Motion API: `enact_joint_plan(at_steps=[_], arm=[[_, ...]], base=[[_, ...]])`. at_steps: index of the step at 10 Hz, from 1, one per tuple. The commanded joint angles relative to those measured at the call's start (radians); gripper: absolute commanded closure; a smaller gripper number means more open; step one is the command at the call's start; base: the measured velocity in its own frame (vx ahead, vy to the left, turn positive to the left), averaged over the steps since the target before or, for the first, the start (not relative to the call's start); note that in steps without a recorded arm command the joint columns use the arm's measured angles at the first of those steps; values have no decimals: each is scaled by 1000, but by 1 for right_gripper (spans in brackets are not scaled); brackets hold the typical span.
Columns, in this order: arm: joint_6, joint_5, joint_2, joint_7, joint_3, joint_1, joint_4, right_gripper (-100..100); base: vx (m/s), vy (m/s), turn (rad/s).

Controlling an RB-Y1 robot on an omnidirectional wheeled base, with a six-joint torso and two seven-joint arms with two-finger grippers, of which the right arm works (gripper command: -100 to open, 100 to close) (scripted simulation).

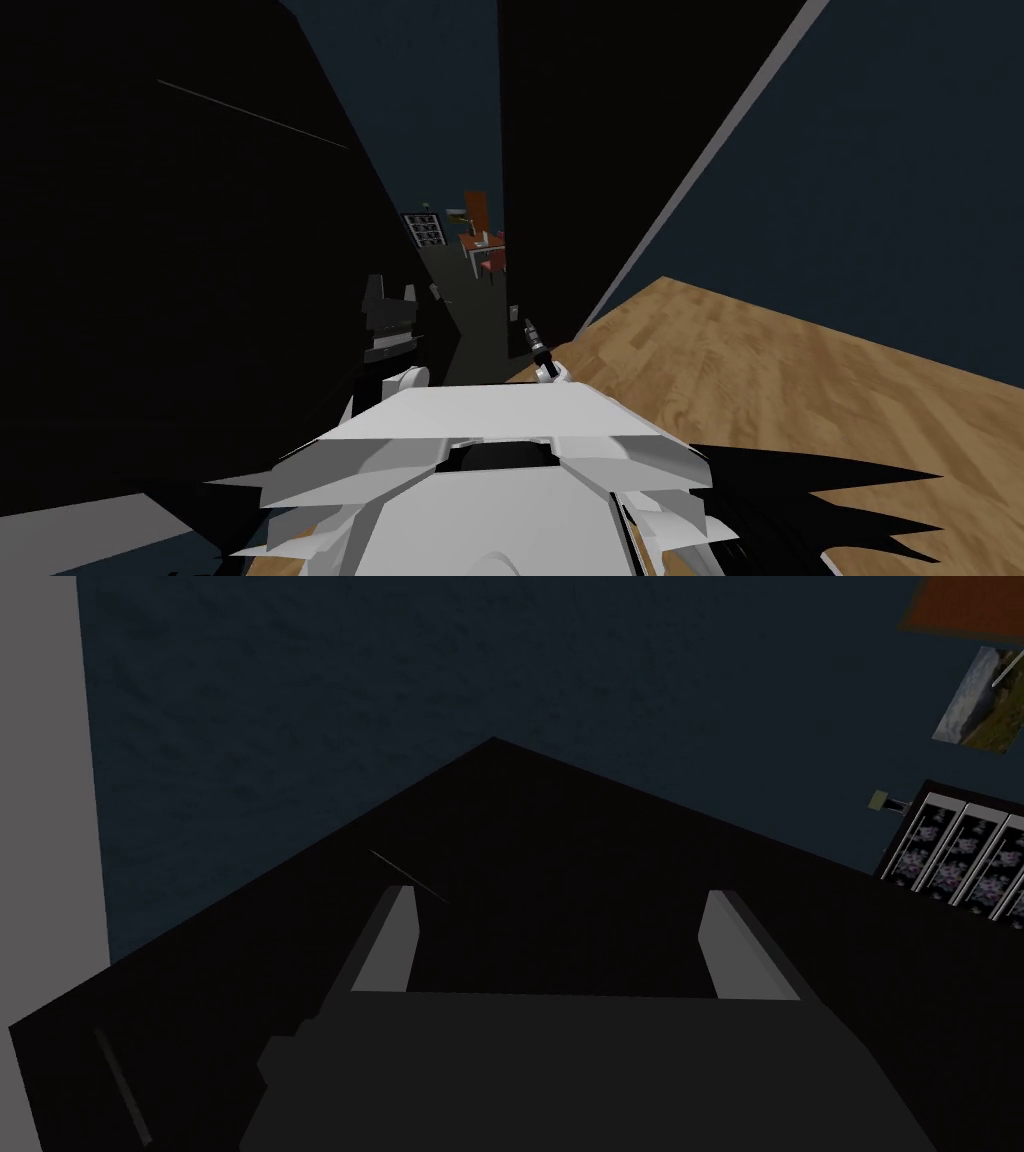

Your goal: Push the door open

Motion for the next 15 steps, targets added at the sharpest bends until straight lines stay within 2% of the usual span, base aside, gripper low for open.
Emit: enact_joint_plan(at_steps=[1, 4, 6, 7, 8, 13, 14, 15], arm=[[-7, -2, -2, 4, -4, -4, 9, -100], [-11, -5, 9, 10, -10, -5, 11, -100], [-14, -6, 28, 14, -14, -6, 13, -100], [-10, -6, 24, 14, -13, -5, 10, -100], [-10, -6, 24, 14, -13, -5, 10, 100], [-10, -6, 24, 14, -13, -5, 10, 100], [-9, -16, 8, 25, -25, -5, 12, 100], [-9, -21, 3, 30, -31, -5, 12, 100]], base=[[195, 94, 23], [206, 59, 24], [183, 86, 22], [67, 42, -25], [-15, -7, 18], [-11, -7, 4], [93, 42, -30], [170, 33, -49]])
